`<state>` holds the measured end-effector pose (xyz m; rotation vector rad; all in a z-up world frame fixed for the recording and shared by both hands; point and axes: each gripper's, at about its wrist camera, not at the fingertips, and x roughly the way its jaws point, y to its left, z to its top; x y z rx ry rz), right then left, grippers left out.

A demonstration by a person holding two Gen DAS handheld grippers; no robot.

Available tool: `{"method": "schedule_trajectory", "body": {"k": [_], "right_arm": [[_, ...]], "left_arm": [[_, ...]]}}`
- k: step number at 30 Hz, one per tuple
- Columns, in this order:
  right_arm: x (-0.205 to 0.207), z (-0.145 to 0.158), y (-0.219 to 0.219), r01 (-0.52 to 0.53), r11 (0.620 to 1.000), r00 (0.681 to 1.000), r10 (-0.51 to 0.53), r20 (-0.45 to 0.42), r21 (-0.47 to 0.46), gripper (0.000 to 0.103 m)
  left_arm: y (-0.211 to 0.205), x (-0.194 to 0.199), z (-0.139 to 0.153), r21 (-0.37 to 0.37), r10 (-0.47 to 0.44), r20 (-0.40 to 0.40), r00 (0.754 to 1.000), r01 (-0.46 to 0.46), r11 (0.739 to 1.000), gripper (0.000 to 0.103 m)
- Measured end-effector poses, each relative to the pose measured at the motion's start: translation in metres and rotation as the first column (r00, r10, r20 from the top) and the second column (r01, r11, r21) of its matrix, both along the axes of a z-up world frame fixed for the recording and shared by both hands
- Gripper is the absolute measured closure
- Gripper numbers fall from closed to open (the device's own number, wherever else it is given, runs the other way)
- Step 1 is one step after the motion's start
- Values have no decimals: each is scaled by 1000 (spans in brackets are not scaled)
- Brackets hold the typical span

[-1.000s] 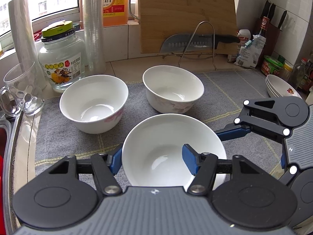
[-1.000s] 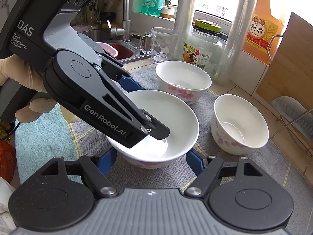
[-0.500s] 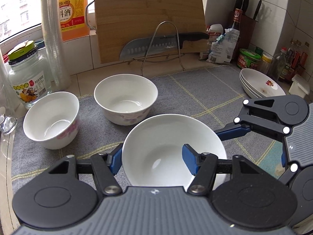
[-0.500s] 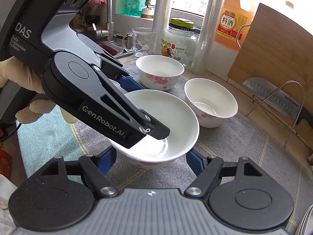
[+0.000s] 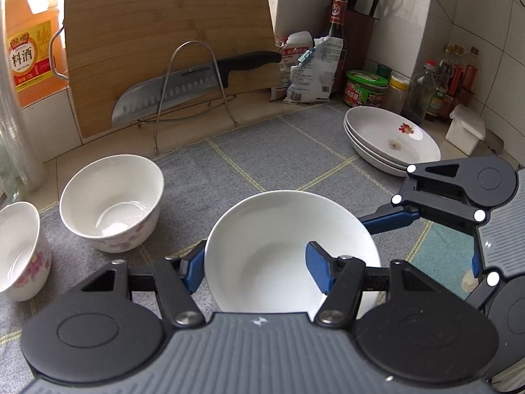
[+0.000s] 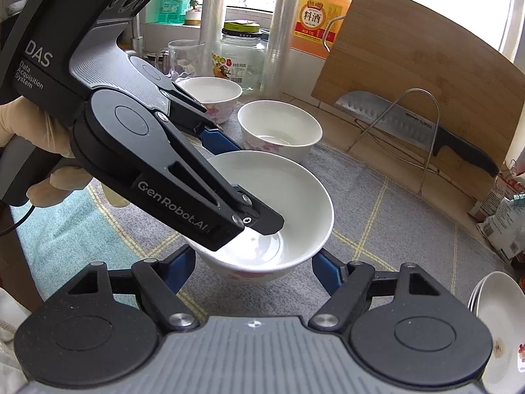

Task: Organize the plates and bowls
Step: 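Carry the white bowl with the left gripper toward the plate stack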

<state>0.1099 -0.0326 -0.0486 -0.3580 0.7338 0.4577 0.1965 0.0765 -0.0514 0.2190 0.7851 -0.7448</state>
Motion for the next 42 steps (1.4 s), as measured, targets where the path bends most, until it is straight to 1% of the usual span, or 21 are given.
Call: {"method": "schedule_trajectory", "body": {"k": [9,19,42], "right_arm": [[-3,-4,-23,67,998,998,-67,-11,-3,21],[1,-13,-36,110,994,993,-111,-32,-9,21],[8,-26,-41,143,990,988,-143,-62,1,21]], "left_arm": [[-27,3,-5,4,-58,-9,998,58,998,40],[-45,9,-12,12,-96,-23,995,96,995,40],[-57,17,-22,21,-102,-38,994,103,994,40]]}}
